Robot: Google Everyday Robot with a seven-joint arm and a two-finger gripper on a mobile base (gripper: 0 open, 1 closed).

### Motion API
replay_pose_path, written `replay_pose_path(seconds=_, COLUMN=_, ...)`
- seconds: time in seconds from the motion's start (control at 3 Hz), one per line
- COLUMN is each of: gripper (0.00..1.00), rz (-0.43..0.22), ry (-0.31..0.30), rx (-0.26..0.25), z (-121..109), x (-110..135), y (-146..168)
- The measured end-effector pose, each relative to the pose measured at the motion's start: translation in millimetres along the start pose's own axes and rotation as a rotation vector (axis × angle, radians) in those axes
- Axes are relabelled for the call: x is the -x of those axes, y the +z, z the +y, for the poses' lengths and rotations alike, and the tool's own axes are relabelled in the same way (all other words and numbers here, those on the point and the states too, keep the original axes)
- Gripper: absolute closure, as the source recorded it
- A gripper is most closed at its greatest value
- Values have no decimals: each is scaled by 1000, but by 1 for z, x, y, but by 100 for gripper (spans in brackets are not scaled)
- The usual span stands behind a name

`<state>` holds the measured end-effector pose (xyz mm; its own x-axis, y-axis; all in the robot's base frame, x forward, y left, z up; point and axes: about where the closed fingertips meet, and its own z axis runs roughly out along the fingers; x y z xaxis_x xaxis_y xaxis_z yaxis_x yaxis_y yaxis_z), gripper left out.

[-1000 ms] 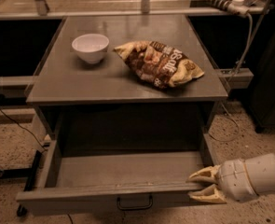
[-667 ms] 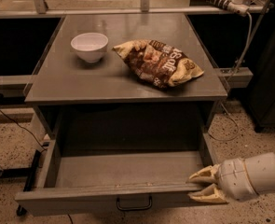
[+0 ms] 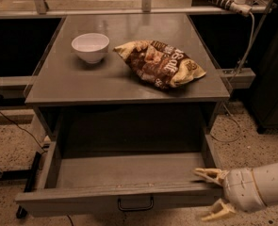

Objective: Open top drawer

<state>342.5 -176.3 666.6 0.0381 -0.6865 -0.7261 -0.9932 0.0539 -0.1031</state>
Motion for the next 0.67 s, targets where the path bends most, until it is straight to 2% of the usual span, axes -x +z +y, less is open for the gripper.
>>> replay_pose_path(seconds=0.33, gripper=15, rz=-13, ry=11, rx=9, z=17, x=-6, y=-5)
replay_pose_path(seconds=0.67, gripper=38, rz=-13, ry=11, rx=9, z=17, x=-3, y=-8)
